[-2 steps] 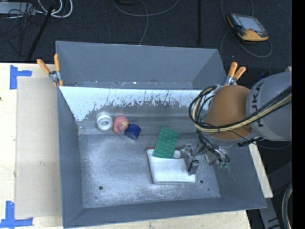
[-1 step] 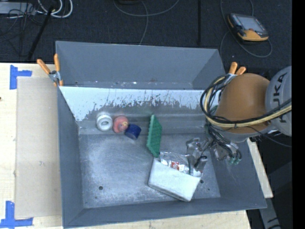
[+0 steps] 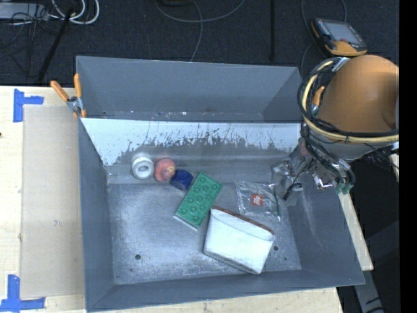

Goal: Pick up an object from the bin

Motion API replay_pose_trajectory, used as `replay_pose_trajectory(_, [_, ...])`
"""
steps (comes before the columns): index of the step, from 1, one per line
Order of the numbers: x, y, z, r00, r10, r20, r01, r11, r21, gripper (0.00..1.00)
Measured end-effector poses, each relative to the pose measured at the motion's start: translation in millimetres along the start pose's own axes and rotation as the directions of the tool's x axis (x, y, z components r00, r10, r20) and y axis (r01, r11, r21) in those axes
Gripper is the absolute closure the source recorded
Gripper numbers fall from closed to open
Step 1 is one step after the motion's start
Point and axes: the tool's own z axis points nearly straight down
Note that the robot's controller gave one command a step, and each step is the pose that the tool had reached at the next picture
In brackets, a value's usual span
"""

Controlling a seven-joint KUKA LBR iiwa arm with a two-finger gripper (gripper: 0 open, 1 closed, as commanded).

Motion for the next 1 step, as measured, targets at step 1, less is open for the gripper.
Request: replay_pose_trajectory(1, [12.7,30.0,111.1,0.987,0.158,-0.018,-0.158,0.987,-0.001,1.00])
